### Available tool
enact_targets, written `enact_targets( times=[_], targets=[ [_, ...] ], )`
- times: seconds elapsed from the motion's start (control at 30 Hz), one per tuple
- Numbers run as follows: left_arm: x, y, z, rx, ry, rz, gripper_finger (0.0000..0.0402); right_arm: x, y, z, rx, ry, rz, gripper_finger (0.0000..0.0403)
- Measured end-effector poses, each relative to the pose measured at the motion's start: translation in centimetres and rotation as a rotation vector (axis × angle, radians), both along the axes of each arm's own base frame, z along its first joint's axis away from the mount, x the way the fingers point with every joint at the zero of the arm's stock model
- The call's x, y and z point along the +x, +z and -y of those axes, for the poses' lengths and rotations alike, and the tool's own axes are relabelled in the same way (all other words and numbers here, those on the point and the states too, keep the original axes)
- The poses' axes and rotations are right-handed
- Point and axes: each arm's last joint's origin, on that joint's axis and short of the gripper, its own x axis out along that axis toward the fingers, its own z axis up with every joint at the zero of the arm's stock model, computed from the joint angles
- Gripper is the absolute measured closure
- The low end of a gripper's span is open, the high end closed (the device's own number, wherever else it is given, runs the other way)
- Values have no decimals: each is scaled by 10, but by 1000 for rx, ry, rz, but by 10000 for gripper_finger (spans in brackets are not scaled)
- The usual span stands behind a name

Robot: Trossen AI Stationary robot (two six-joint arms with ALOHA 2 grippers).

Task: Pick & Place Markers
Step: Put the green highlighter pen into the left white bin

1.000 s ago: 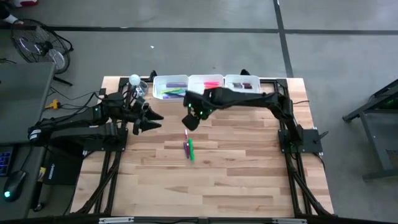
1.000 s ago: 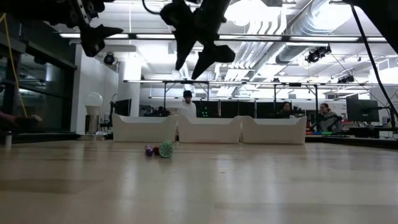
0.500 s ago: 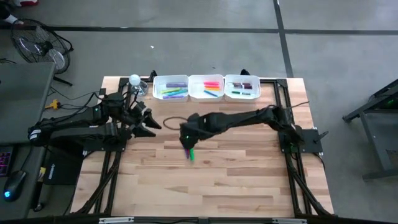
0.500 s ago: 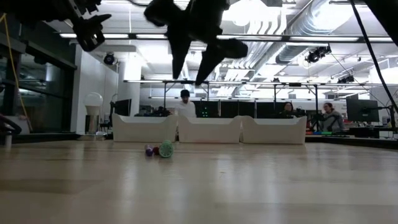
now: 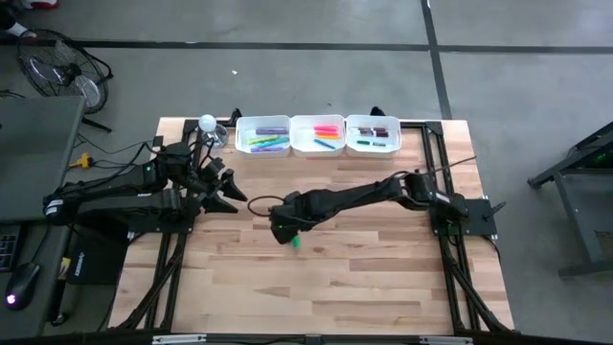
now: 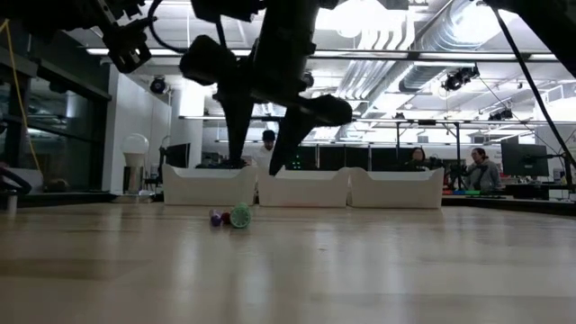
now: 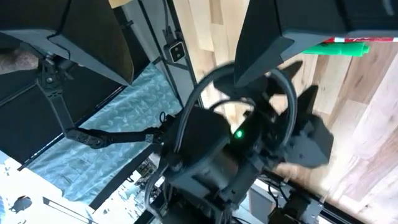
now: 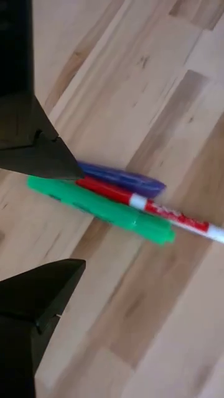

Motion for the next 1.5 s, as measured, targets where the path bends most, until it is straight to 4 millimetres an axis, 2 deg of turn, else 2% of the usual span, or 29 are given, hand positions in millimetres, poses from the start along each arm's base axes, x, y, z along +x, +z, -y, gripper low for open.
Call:
enact_targets(
  times=[0.4, 0.6, 0.97, 1.17, 1.3, 1.5],
  targets=[
    [0, 0, 0, -2, 2, -2, 126, 9, -31, -29, 43, 4, 6, 194],
    [0, 0, 0, -2, 2, -2, 126, 9, -48, -35, 39, -7, -33, 194],
    [0, 0, 0, -21, 3, -13, 126, -4, -53, -32, -1, -56, -180, 194],
    [0, 0, 0, -21, 3, -13, 126, -7, -53, -30, -42, 34, -216, 194],
    [0, 0, 0, -21, 4, -13, 126, -5, -53, -23, -62, 125, -225, 194],
    [0, 0, 0, -22, 4, -13, 126, -3, -54, -3, -39, 133, -235, 194]
  ],
)
